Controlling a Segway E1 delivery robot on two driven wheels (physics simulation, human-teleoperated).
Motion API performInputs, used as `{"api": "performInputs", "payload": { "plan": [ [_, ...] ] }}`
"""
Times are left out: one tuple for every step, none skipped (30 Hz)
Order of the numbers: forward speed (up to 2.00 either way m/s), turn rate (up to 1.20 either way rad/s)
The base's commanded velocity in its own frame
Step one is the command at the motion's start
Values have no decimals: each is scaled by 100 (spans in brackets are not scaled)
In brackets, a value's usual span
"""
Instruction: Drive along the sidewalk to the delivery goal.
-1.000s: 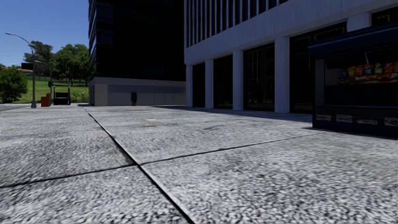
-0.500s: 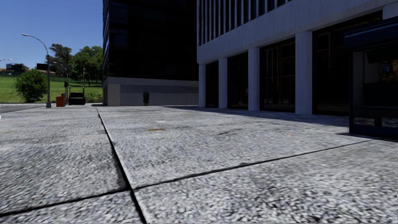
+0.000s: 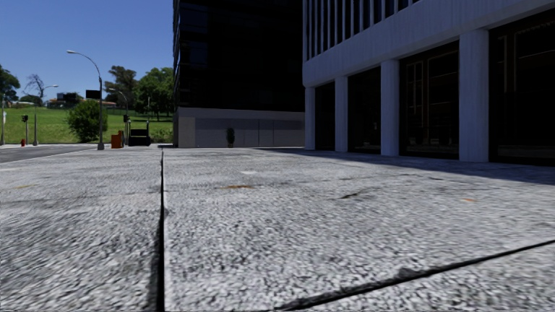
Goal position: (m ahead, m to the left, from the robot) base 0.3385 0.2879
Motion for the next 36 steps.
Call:
{"api": "performInputs", "payload": {
  "plan": [
    [150, 0],
    [151, 0],
    [151, 0],
    [152, 0],
    [152, 0],
    [152, 0],
    [152, 0],
    [152, 0],
    [152, 9],
    [152, 16],
    [152, 16],
    [152, 20],
    [152, 21],
    [152, 23],
    [152, 24],
    [152, 25],
    [152, 26],
    [152, 26],
    [152, 26],
    [152, 26],
    [148, 26],
    [126, 26],
    [41, 26],
    [0, 0],
    [0, 0],
    [0, 0],
    [0, 0],
    [0, 0],
    [0, 0],
    [0, 0],
    [0, 0],
    [0, 0],
    [0, 0],
    [0, 0],
    [0, 0],
    [0, 0]
  ]
}}
